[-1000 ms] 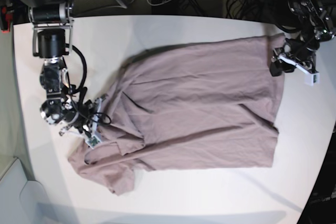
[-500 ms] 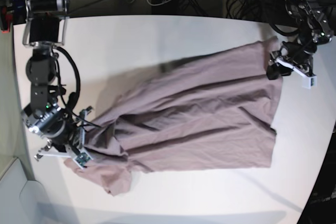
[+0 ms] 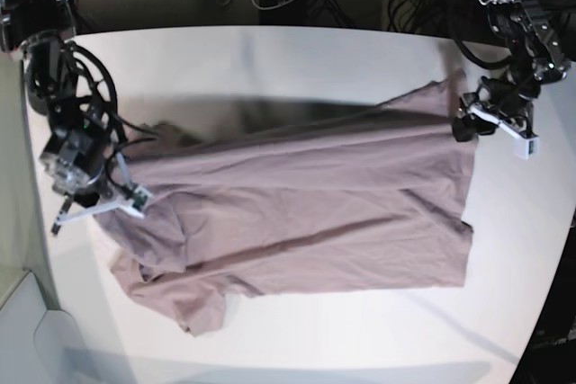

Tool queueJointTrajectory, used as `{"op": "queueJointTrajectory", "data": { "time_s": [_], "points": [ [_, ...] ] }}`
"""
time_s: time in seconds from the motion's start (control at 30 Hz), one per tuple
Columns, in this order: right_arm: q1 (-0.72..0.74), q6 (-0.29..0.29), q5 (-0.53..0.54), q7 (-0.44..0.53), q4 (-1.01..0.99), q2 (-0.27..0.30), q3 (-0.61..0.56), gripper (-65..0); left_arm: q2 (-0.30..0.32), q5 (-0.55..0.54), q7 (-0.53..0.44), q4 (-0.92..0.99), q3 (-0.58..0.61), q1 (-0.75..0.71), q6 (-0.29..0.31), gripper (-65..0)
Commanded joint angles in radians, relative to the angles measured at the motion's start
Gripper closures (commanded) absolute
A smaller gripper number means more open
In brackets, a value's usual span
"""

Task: Layout the t-shirt on the table in an organized manner, then fold the t-shirt properly
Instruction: 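Pull the grasped edge with the right gripper away from the left gripper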

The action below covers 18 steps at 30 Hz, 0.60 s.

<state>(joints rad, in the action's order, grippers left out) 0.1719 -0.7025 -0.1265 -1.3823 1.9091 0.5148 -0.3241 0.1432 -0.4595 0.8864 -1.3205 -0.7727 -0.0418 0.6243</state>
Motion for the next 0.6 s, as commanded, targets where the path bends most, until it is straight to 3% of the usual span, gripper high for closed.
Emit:
{"op": "queueJointTrajectory", "data": {
  "time_s": [0.0,0.23,0.57],
  "points": [
    [-0.013,0.004,-0.022,-0.014,0.013,0.015,0.000,0.0,0.009,0.009,0.009,-0.008,-0.001,0.004,-0.010,-33.2],
    [-0.114,0.004,-0.022,0.008,0.010,-0.023,0.004,-0.8,0.009,0.009,0.009,-0.008,-0.001,0.004,-0.008,-33.2],
    [-0.128,0.004,-0.023,-0.014,0.023,-0.009,0.039,-34.2,0.043,0.011,0.007,-0.004,-0.006,0.003,-0.008,-33.2]
  ]
}}
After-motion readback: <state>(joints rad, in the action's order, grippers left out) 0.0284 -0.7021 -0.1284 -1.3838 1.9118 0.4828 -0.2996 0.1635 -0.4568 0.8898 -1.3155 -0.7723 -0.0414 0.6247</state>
